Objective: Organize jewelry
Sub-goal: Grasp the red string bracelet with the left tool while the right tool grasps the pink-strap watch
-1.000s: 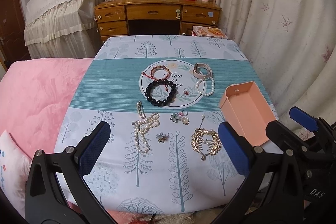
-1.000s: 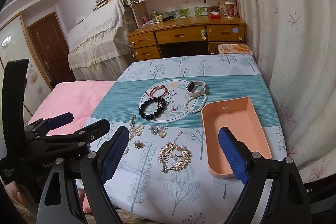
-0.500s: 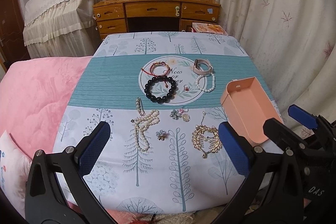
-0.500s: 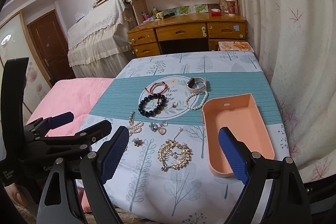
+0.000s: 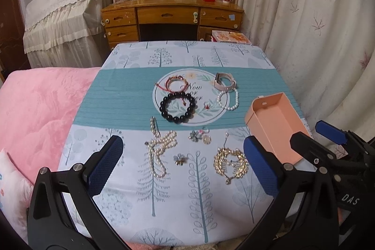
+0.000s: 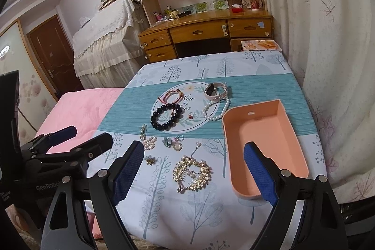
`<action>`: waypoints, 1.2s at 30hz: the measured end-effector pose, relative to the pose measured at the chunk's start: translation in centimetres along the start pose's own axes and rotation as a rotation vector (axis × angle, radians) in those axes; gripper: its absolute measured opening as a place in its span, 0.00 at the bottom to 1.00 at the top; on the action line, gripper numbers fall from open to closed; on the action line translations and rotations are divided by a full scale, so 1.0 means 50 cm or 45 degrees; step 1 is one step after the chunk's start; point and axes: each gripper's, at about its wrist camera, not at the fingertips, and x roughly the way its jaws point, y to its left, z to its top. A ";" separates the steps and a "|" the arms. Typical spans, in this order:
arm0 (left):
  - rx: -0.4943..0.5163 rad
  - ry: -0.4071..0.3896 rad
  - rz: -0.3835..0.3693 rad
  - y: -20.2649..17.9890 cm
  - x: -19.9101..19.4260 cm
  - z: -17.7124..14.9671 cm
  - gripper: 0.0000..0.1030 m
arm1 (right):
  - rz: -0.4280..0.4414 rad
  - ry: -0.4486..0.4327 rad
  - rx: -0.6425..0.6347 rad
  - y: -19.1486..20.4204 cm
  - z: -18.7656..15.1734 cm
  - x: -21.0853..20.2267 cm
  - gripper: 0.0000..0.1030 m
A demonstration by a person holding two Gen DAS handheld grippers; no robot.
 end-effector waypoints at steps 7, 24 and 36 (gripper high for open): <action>0.056 0.067 0.001 0.010 0.041 0.047 0.99 | 0.037 0.081 0.009 -0.016 0.051 0.060 0.86; -0.020 0.280 0.090 0.126 0.330 0.247 0.99 | -0.039 0.256 0.121 -0.136 0.292 0.314 0.72; 0.023 0.496 0.106 0.121 0.590 0.281 0.68 | -0.089 0.491 0.172 -0.187 0.327 0.603 0.47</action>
